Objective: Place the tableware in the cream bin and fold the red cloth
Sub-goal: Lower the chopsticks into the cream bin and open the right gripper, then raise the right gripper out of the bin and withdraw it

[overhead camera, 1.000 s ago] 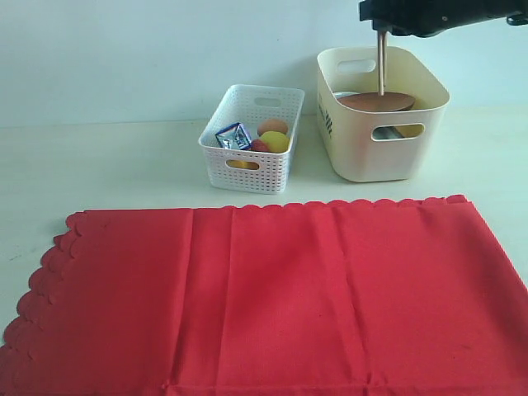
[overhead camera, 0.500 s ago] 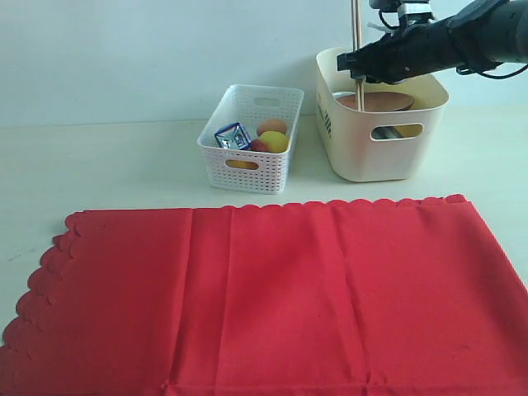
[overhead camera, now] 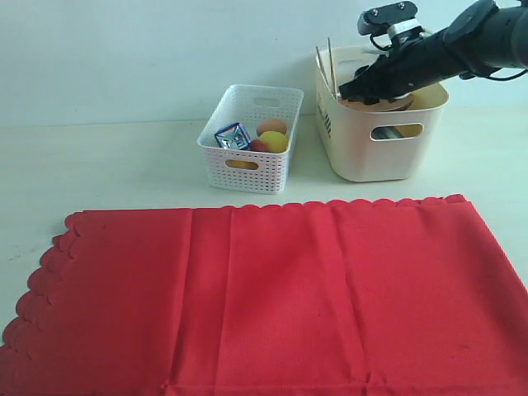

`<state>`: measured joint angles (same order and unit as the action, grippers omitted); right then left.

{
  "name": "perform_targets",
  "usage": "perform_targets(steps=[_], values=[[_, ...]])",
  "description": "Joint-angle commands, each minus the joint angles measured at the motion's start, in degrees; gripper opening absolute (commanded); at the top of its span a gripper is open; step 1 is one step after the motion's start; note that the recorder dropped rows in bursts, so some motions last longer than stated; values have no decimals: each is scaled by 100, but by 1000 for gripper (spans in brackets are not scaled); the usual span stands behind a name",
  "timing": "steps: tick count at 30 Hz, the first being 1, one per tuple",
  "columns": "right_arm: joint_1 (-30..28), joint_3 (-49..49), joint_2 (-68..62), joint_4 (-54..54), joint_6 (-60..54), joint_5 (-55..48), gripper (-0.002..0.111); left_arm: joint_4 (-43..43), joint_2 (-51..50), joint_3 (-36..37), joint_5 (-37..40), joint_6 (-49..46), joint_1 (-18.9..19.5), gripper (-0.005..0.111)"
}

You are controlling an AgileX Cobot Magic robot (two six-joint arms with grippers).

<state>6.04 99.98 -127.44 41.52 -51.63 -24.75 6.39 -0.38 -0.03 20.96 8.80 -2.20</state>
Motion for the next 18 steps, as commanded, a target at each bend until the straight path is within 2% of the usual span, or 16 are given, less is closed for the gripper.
perform_targets(steps=[1,5,9,14,18], values=[[-20,46,465,-154,400,-121,48,5,38,3,-55,13,24,0],[-20,46,886,-336,883,-410,48,5,38,3,-55,13,24,0],[-20,46,1323,-1222,1842,-884,44,5,38,3,-55,13,24,0],[-20,46,1982,-2259,2914,-1757,24,5,38,3,-55,13,24,0],[-20,36,2472,-2358,2927,-2591,6,5,38,3,-55,13,24,0]])
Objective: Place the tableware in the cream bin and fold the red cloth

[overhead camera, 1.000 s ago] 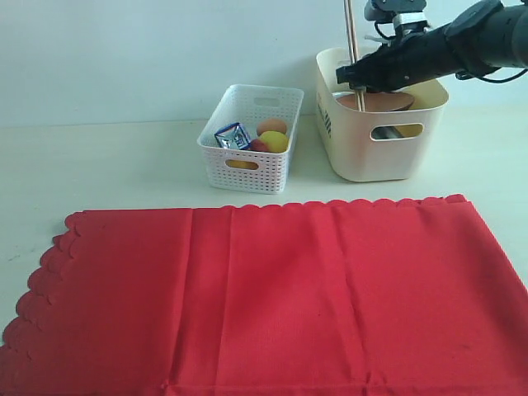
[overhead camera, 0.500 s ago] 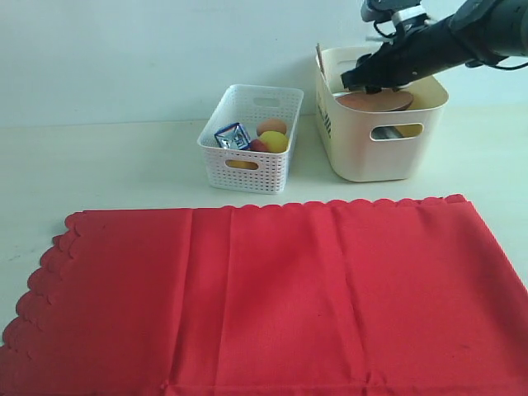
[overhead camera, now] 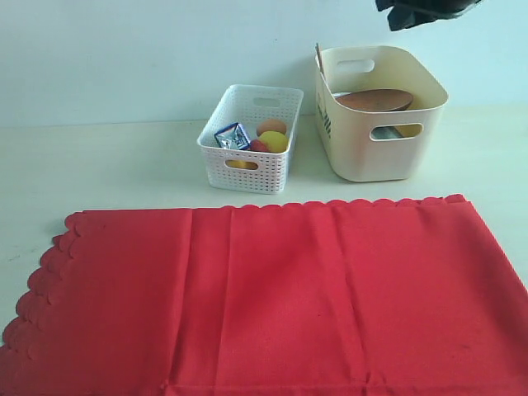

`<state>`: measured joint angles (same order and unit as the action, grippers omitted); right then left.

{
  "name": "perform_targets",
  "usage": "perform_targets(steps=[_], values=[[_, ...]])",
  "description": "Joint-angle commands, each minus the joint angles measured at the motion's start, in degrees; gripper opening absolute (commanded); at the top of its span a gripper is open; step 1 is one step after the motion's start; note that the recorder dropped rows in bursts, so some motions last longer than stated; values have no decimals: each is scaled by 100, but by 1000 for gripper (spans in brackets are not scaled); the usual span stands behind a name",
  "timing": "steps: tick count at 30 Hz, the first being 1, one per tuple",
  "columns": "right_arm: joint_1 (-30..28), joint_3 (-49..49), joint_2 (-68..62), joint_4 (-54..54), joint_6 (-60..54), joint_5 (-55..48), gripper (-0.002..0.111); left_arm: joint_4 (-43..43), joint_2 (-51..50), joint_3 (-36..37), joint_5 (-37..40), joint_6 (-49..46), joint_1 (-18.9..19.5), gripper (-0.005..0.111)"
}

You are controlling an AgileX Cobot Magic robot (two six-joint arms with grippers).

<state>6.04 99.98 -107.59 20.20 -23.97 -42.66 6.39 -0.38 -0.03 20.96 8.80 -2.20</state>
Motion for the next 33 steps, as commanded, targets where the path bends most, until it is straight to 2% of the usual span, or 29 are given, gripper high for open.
perform_targets(steps=[1,4,6,11,19,33], values=[[-20,36,605,-225,161,-1029,2,5,38,3,-55,13,24,0],[-20,-8,947,-225,128,-1602,0,5,38,3,-55,13,24,0],[-20,-263,1268,-225,116,-1614,0,5,38,3,-55,13,24,0],[-20,-1582,2446,-311,100,-1017,0,5,38,3,-55,25,24,0],[-20,-3085,4258,-376,111,-601,0,5,38,3,-55,12,24,0],[-20,-4778,7799,-446,176,-395,0,5,38,3,-55,23,24,0]])
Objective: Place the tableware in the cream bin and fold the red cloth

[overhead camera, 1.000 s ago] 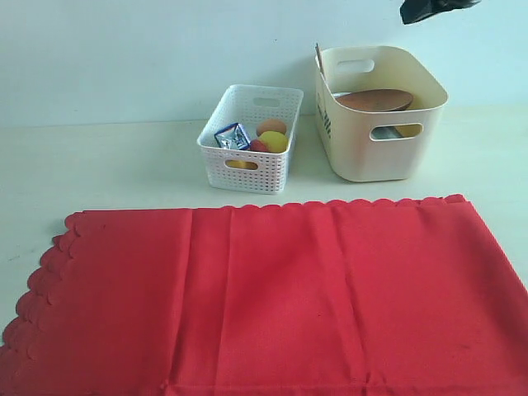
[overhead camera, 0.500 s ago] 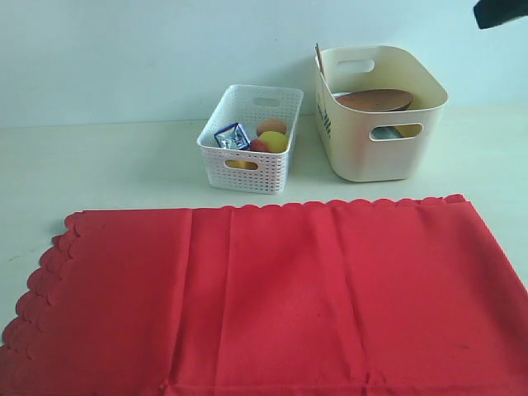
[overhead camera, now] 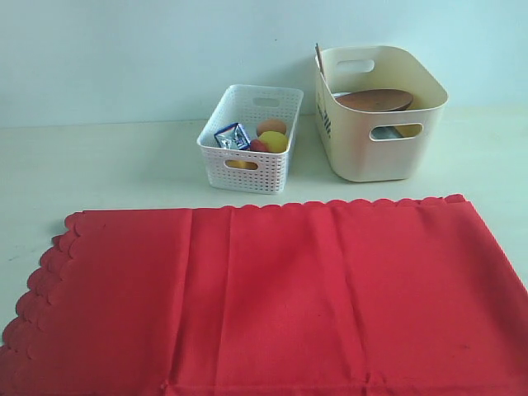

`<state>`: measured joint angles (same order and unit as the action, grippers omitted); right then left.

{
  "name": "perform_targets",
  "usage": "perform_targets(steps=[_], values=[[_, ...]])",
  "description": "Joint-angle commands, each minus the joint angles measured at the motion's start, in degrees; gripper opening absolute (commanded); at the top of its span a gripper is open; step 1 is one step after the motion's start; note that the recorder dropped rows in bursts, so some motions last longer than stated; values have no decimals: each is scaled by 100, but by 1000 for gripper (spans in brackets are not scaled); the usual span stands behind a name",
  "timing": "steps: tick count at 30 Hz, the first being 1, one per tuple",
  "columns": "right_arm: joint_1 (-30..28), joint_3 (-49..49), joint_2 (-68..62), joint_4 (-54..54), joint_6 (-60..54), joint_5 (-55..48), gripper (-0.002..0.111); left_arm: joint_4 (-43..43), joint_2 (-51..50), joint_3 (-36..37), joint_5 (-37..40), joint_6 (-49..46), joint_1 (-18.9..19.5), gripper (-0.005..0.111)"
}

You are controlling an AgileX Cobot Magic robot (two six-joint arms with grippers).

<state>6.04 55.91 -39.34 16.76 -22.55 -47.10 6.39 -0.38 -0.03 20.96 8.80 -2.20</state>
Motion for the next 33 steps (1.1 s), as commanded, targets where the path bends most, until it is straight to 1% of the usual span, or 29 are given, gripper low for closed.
perform_targets(steps=[1,7,11,15,29,33], values=[[-20,-468,1179,-102,34,49,0,5,38,3,-55,23,24,0],[-20,-1249,2194,-80,34,245,0,5,38,3,-55,23,24,0],[-6,-1886,2496,-39,241,607,0,5,38,3,-55,23,24,0],[-6,-2431,2531,-17,471,825,0,5,38,3,-55,23,24,0],[-6,-2586,2531,114,465,734,0,5,38,3,-55,23,24,0],[-6,-2710,2531,115,426,843,0,5,38,3,-55,23,24,0]])
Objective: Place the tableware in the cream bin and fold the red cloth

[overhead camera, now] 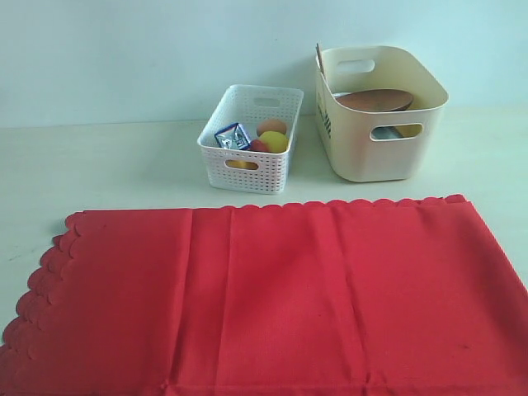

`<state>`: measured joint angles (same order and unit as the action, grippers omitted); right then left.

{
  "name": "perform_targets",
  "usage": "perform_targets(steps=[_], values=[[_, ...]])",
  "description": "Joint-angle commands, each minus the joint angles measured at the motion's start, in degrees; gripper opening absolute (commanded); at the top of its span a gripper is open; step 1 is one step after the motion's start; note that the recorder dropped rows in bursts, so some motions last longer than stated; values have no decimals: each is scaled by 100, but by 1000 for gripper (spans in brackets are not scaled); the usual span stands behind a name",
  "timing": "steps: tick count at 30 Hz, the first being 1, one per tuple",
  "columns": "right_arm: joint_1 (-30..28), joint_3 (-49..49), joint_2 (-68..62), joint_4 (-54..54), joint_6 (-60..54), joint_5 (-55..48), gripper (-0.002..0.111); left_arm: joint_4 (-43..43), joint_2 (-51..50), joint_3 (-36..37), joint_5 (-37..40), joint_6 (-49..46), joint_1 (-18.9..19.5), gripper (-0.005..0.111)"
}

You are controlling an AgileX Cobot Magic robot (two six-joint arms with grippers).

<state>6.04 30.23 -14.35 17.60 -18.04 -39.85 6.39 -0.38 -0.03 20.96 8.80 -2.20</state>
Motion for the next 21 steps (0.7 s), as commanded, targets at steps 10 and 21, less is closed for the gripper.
perform_targets(steps=[10,21], values=[[-6,-505,32,31,-26,375,0,5,38,3,-55,22,-45,0],[-6,-945,32,-5,-96,989,0,5,38,3,-28,22,-249,0]])
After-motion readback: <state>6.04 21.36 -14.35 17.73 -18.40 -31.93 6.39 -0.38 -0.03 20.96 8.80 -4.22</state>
